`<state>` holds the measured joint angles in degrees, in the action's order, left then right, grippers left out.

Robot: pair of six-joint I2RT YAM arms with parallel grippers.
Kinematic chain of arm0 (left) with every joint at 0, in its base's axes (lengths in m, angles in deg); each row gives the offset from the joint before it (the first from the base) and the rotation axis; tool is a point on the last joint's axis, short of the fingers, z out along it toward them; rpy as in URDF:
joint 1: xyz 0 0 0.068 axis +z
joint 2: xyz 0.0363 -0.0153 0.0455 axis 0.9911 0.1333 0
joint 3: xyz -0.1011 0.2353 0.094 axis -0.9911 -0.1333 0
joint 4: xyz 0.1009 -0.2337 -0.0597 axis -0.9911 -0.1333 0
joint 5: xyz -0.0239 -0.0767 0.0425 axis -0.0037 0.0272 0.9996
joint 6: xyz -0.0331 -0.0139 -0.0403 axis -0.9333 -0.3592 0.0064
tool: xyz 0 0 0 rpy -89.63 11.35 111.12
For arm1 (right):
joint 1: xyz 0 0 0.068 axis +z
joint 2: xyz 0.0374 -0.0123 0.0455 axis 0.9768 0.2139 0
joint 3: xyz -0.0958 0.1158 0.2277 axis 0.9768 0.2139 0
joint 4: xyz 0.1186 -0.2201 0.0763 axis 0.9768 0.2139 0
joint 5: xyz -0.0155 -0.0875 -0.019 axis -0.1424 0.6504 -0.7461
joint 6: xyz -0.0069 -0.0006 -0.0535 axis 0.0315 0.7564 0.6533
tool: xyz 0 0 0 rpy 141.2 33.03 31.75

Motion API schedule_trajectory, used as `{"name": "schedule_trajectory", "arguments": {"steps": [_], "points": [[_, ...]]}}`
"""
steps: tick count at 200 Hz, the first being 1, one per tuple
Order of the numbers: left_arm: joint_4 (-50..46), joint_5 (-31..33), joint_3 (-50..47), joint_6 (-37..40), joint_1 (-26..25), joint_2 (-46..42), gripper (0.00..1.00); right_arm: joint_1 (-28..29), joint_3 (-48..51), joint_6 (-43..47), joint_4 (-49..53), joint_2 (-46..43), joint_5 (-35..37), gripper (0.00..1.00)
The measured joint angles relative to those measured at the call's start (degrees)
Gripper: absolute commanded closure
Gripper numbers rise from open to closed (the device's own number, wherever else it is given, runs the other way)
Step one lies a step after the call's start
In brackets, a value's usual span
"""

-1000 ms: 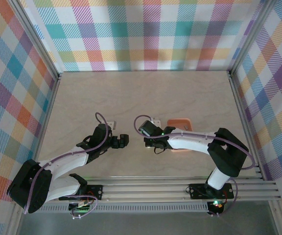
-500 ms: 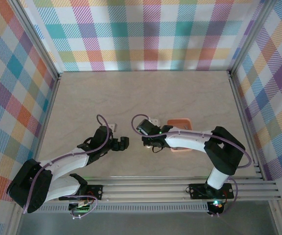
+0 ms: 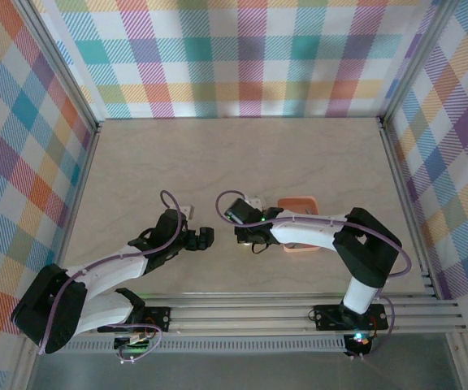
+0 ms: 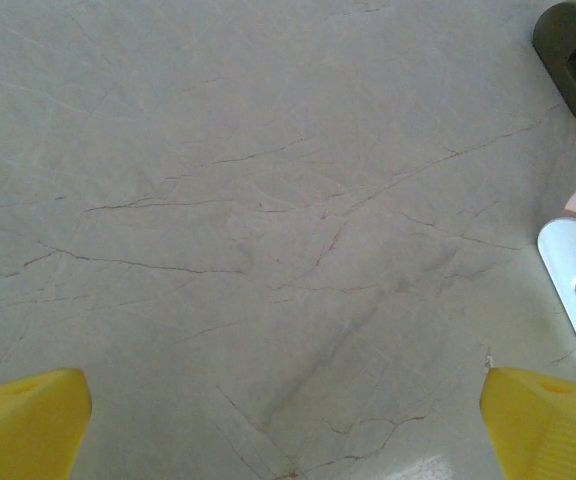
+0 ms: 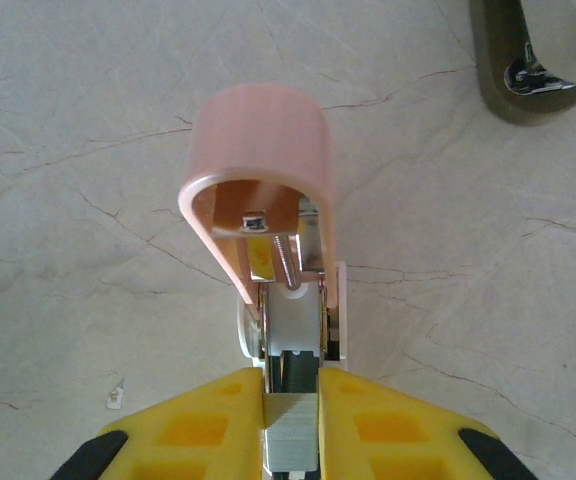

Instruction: Load the staples into the stapler

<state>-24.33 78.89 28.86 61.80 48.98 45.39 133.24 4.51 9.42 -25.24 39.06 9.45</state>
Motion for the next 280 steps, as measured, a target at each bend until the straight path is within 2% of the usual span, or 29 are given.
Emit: {"name": "schedule_trajectory", "arguments": {"steps": [160, 225, 280], "points": [[0.0, 0.37, 0.0, 0.0, 0.0, 0.0, 0.0, 0.63, -0.42, 0.87, 1.38, 0.2, 0.13, 0.82], [0.04, 0.35, 0.0, 0.0, 0.0, 0.0, 0.0, 0.74, -0.28, 3.28, 1.62, -5.03, 2.43, 0.81], [0.02, 0.37, 0.0, 0.02, 0.0, 0.0, 0.0, 0.74, -0.5, 4.94, 3.02, -2.49, 2.38, 0.82]]}}
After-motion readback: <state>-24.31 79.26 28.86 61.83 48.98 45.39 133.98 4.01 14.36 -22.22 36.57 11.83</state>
